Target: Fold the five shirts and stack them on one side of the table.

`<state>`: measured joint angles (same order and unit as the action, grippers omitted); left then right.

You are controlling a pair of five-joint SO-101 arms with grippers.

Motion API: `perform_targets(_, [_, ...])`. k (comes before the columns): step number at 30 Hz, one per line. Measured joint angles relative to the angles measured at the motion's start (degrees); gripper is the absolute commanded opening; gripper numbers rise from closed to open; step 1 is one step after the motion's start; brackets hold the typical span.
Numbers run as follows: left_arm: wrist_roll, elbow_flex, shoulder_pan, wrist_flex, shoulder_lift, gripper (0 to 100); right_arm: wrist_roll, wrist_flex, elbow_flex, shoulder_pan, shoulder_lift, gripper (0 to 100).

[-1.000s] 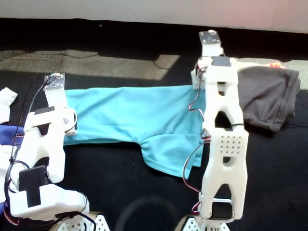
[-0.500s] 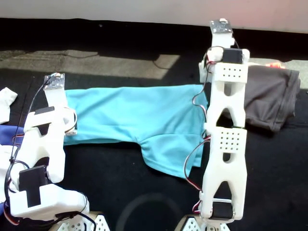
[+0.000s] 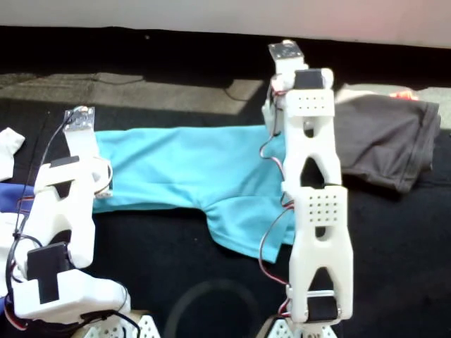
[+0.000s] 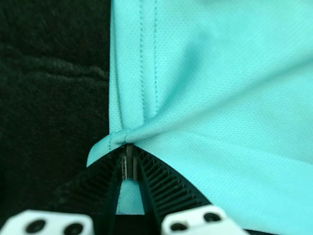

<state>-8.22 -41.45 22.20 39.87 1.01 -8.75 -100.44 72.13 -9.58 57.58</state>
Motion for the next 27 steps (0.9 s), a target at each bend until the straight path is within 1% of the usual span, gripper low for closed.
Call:
perform_targets(5, [0.0, 0.0, 0.0, 0.0, 0.0, 1, 0.0, 0.26, -5.63, 0.7, -0.09, 15.2])
perform_targets(11, [0.0, 0.0, 0.0, 0.0, 0.0, 1, 0.0, 3.34, -6.15, 2.11, -0.09, 15.2])
perform_targets(21, [0.0, 0.0, 0.0, 0.0, 0.0, 1, 0.0, 7.65, -6.59, 2.11, 0.09, 14.6])
perform_targets(23, [0.0, 0.0, 0.0, 0.0, 0.0, 1, 0.0, 8.09, -6.59, 2.11, 1.32, 10.8])
perform_targets(26, [0.0, 0.0, 0.0, 0.0, 0.0, 1, 0.0, 8.35, -6.59, 2.11, 2.11, 0.3])
perform_targets(27, [0.0, 0.0, 0.0, 0.0, 0.0, 1, 0.0, 8.35, -6.33, 2.11, 2.11, 0.5])
